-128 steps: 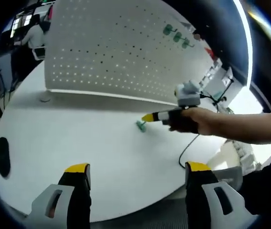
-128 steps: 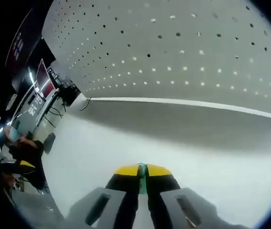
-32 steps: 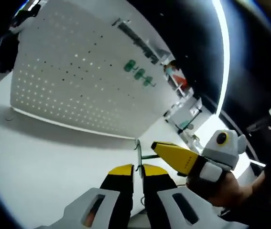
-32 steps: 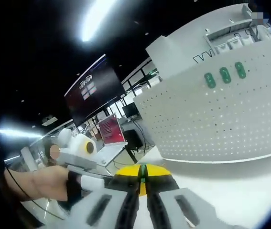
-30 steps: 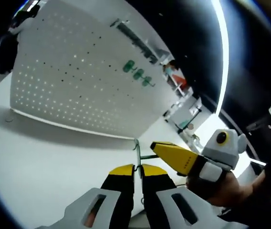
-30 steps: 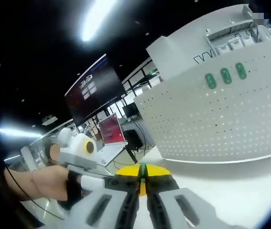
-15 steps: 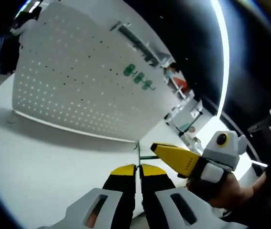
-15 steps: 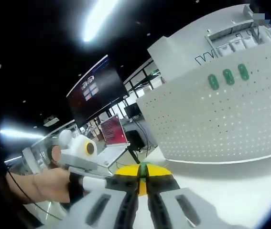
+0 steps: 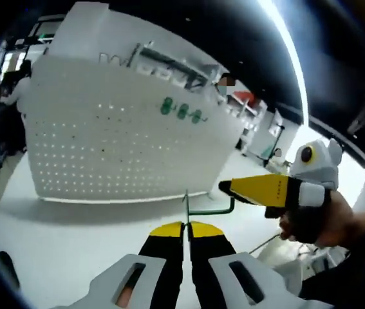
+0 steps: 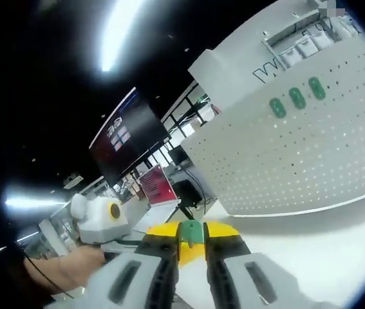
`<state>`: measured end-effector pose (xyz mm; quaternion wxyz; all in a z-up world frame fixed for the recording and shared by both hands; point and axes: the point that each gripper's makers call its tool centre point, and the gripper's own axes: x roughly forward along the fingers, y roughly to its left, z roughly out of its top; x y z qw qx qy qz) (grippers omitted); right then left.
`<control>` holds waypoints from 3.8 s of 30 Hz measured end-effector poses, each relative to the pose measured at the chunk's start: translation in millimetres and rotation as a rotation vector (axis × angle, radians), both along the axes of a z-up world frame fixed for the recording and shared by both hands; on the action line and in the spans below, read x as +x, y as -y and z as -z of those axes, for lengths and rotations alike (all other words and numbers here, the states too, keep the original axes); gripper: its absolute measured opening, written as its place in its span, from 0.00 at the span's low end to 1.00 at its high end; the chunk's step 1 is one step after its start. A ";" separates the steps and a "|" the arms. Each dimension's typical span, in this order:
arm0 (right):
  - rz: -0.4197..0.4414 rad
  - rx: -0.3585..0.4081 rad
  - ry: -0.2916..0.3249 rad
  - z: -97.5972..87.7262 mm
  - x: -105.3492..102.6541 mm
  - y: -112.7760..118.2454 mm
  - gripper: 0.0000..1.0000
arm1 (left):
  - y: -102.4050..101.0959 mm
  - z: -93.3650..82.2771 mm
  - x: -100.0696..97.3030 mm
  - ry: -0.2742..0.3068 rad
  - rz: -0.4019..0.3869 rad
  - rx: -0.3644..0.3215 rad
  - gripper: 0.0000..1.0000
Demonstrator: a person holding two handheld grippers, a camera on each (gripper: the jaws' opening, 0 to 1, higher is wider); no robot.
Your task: Insert the hook assembly into the mounting plate slot until the hook locks in place.
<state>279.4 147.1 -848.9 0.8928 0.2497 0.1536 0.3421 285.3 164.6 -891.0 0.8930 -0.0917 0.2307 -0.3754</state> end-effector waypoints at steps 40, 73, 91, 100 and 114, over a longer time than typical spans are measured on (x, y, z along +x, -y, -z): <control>-0.029 -0.055 0.004 13.8 -7.2 -12.8 0.01 | 7.5 -6.1 -11.4 0.170 0.101 0.088 0.14; 0.283 -0.369 0.427 -47.8 44.6 62.4 0.01 | 13.1 -32.6 -14.5 0.295 0.093 -0.007 0.89; 0.459 -0.387 0.436 -56.9 98.4 125.4 0.01 | 9.3 -22.1 -12.1 0.265 0.077 0.014 1.00; 0.526 -0.409 0.414 -51.9 121.3 154.5 0.01 | 3.3 -15.9 -5.2 0.238 0.055 0.012 1.00; 0.712 -0.405 0.356 -45.3 160.0 218.2 0.01 | -12.7 -6.2 5.2 0.213 0.015 0.043 0.98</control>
